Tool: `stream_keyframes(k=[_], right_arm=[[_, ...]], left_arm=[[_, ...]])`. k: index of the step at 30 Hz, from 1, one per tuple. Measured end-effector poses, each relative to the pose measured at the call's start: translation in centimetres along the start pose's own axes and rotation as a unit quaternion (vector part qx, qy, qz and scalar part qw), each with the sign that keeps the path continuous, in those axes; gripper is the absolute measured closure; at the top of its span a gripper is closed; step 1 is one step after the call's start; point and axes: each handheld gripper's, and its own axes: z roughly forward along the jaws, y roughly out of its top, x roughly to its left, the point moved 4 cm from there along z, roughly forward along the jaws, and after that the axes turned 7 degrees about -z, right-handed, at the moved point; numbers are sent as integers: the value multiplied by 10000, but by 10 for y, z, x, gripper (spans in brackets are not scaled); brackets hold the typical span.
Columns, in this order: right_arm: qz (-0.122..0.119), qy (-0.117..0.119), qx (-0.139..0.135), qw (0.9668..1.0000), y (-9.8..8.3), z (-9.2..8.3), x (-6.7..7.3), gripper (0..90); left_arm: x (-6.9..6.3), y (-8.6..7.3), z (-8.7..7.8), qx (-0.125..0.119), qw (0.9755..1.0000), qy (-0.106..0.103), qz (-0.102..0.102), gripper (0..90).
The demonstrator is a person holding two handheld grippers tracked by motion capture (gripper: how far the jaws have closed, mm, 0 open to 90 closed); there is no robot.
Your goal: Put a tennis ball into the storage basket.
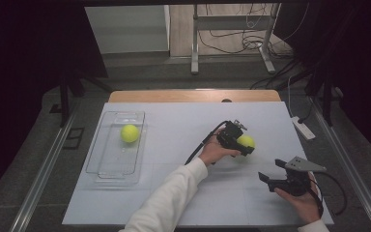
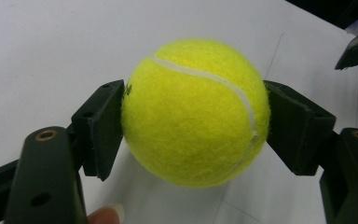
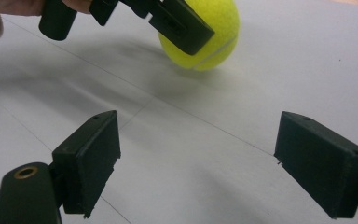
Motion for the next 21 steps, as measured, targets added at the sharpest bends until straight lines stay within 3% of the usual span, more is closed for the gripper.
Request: stream_keyframes(k=[21], right_arm=[[-15,-9,3,10000,0,1,1,147]], left_arm=[[0,-2,-30,-344,9993,104,37,268]])
